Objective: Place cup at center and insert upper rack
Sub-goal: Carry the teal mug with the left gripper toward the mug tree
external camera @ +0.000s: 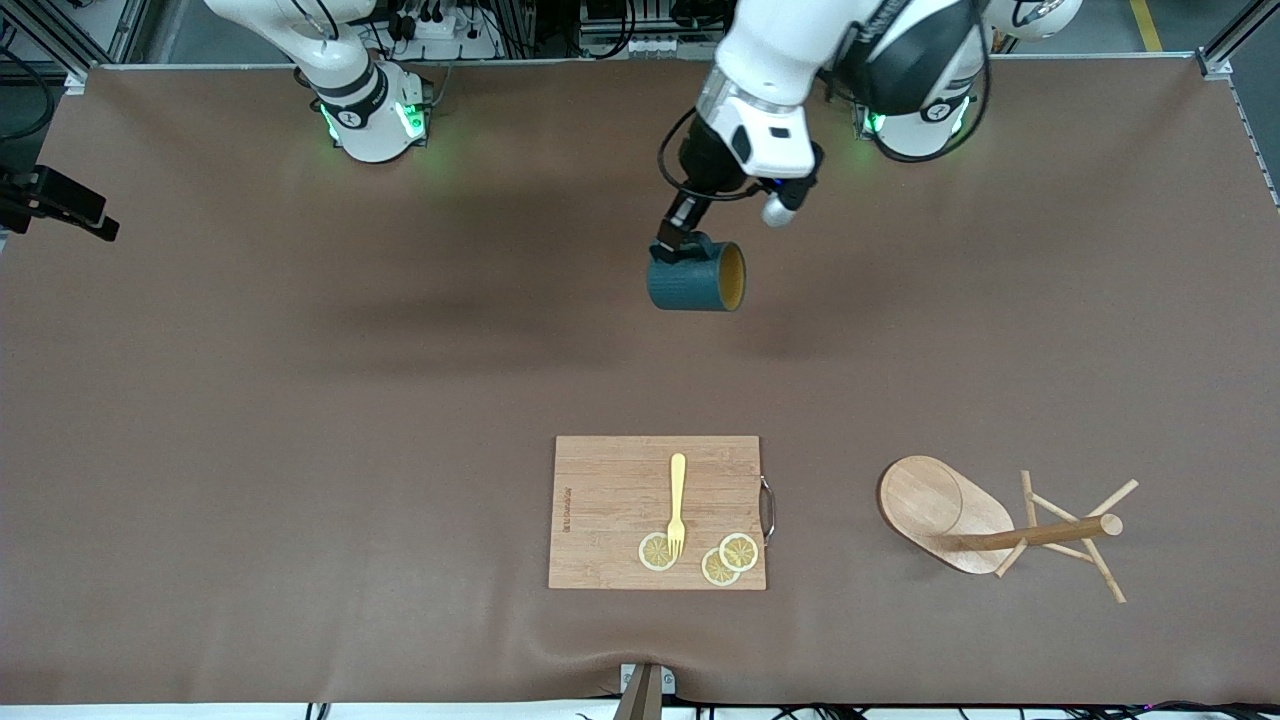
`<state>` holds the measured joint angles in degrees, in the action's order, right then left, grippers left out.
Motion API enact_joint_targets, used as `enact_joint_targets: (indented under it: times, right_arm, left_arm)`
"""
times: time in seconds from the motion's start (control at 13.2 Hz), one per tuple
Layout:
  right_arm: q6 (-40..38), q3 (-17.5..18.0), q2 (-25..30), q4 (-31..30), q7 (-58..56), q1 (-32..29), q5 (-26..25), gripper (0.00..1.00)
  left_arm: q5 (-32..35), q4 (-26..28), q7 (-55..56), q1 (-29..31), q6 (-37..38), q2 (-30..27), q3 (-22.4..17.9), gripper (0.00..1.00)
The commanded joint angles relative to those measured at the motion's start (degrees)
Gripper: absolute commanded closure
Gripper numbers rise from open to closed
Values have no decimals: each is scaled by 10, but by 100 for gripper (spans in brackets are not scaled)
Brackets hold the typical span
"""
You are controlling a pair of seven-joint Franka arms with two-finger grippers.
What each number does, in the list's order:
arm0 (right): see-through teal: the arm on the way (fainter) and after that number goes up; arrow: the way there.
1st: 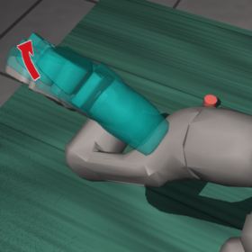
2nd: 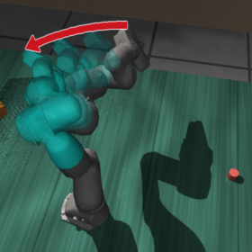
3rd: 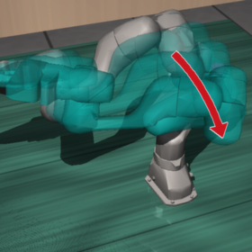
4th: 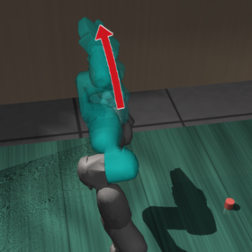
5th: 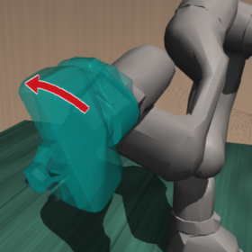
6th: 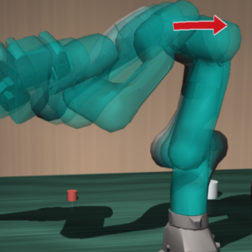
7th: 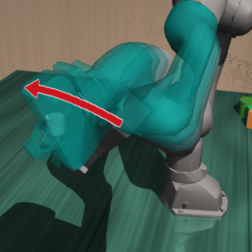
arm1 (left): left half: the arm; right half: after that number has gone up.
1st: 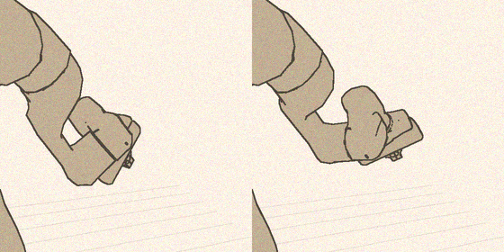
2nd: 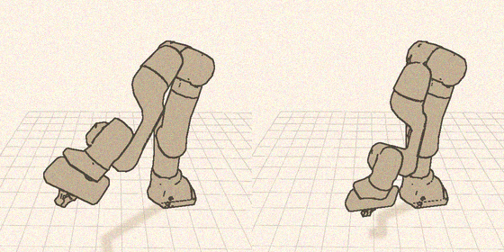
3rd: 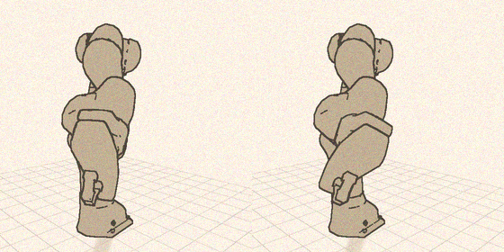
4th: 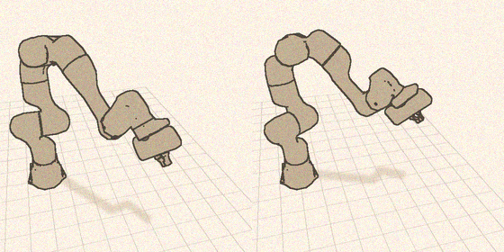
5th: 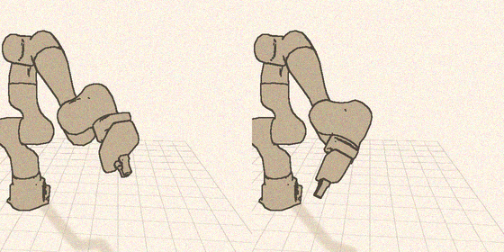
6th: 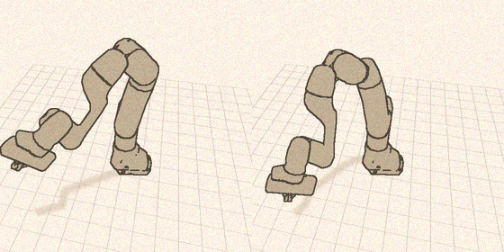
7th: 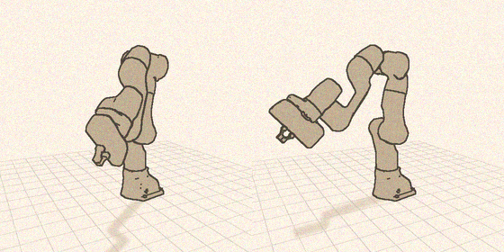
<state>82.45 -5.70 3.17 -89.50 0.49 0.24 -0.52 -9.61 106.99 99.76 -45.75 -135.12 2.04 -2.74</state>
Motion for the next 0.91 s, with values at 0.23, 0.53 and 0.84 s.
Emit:
enact_joint_targets:
  times: [0.23,0.53,0.84]
  right_arm:
    - [-2,-1,-3,6,-6,2,-4,0]
    - [-2,-1,-3,6,-6,2,-4,0]
    - [-2,-1,-3,6,-6,2,-4,0]
  left_arm:
    - [-143,45,-195,49,-7,-27,4,100]
    - [-179,55,-270,66,2,-34,5,100]
    - [-210,53,-322,76,3,-37,3,100]
